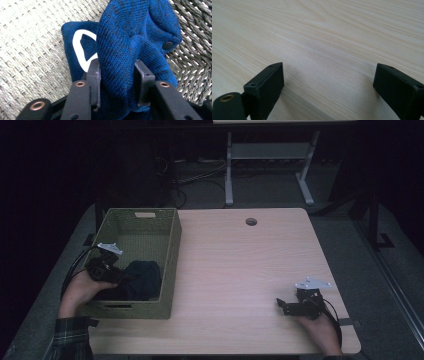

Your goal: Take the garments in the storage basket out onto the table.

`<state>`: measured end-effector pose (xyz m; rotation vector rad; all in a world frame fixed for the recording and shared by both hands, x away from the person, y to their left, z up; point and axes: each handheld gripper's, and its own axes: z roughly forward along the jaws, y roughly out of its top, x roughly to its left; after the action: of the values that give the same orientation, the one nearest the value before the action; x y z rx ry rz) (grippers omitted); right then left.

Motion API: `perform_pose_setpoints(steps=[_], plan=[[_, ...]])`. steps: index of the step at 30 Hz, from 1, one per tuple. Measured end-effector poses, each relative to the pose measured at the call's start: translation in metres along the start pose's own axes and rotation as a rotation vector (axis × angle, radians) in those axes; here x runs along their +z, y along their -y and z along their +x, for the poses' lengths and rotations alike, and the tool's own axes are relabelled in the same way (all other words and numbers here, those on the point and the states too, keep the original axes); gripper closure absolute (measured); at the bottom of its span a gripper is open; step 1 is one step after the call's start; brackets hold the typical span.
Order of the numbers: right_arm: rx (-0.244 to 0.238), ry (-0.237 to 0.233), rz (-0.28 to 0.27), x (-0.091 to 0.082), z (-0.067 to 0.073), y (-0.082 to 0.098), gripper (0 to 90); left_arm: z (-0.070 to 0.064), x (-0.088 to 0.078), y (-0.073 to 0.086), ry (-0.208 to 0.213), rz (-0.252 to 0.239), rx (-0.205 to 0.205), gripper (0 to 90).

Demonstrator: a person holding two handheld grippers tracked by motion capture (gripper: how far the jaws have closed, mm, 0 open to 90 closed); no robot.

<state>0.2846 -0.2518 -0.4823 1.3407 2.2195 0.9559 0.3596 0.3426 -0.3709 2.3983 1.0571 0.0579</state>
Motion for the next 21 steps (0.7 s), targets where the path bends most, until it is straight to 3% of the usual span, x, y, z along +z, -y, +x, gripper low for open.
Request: perform_pose_setpoints(steps=[12, 21], plan=[[0.0, 0.0, 0.0, 0.0, 0.0, 0.0, 9.4, -0.006, -0.01, -0.004, -0.029, -0.034, -0.006, 68.7], [0.0, 0.0, 0.0, 0.0, 0.0, 0.0, 9.5, -0.006, -0.024, -0.004, -0.048, -0.116, -0.02, 70.9]])
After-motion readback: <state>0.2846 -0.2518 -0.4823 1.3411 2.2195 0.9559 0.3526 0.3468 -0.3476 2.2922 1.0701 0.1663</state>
